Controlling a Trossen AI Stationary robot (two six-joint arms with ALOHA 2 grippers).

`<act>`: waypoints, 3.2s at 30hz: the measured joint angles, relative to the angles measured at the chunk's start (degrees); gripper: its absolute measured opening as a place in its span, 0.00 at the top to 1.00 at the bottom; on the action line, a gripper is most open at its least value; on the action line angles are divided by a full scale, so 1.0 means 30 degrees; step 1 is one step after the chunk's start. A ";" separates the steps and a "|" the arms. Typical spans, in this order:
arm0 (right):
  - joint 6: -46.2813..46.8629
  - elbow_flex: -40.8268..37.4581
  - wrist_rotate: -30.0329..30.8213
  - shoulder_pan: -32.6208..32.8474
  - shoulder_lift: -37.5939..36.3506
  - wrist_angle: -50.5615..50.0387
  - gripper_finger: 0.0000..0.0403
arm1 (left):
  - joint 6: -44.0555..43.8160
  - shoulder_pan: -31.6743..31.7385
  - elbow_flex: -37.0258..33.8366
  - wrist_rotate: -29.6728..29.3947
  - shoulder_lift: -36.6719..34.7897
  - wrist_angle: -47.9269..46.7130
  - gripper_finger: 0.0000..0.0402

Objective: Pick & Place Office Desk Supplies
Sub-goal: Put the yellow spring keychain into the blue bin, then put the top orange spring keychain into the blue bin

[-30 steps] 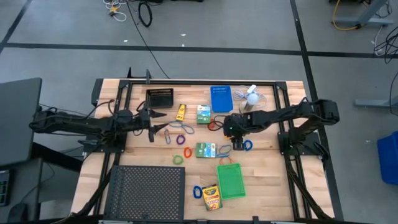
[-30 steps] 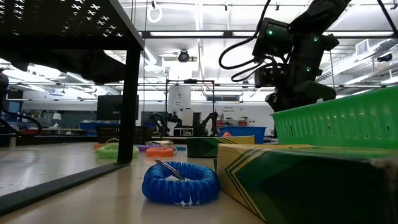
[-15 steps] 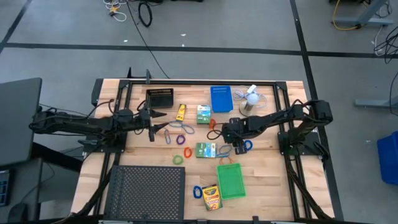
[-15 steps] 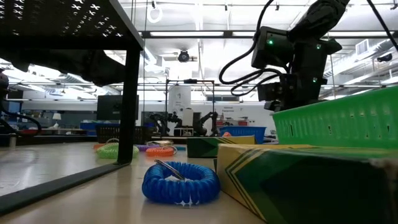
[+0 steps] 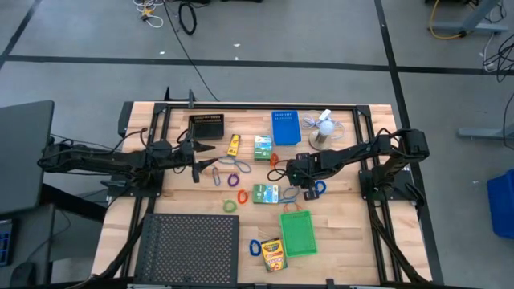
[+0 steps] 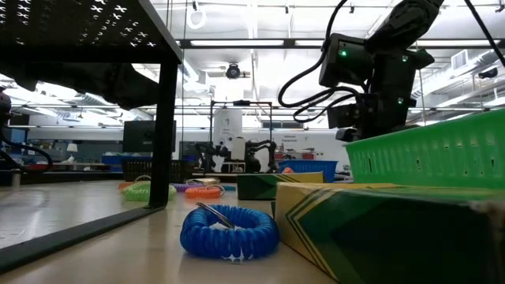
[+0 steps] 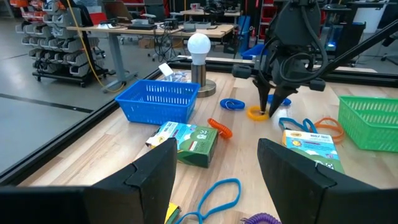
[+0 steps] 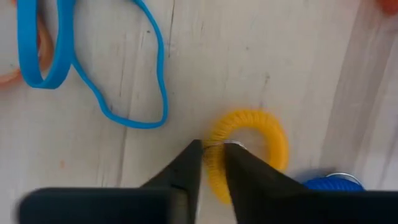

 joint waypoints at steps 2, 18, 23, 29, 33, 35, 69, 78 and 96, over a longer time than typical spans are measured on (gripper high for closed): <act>0.0022 0.0000 -0.0011 0.0000 -0.0002 0.0011 0.93 | 0.0001 0.0000 -0.0007 0.0000 0.0000 -0.0015 0.42; 0.0532 0.1446 0.0240 0.1022 0.0104 0.0352 0.99 | 0.0073 0.0000 -0.0015 0.0000 0.0000 -0.0127 0.42; 0.0474 0.2012 0.0195 0.1144 0.0087 0.0303 0.99 | 0.0073 0.0000 -0.0015 0.0004 0.0000 -0.0203 0.42; 0.0481 0.3075 0.1464 0.1518 0.0066 -0.0554 0.99 | 0.0060 -0.0007 -0.0015 0.0026 0.0000 -0.0459 0.42; 0.0532 0.3858 0.2505 0.1587 0.0057 -0.0698 1.00 | 0.0007 -0.0008 -0.0015 0.0358 0.0000 -0.0459 0.42; 0.0532 0.4157 0.3000 0.1574 0.0051 -0.0525 1.00 | 0.0007 -0.0015 -0.0015 0.0413 0.0000 -0.0459 0.42; -0.1537 0.1479 0.1138 -0.6789 -0.1735 0.7403 1.00 | -0.0138 0.0000 -0.0022 0.0852 -0.0007 -0.0393 0.42; -0.1050 0.1479 0.0918 -0.8458 -0.1749 0.6048 1.00 | -0.0138 0.0000 -0.0022 0.0801 -0.0007 -0.0401 0.42; -0.1597 0.1479 -0.1719 -0.9289 -0.1734 0.4783 0.71 | -0.0138 0.0000 -0.0022 0.0794 0.0000 -0.0408 0.42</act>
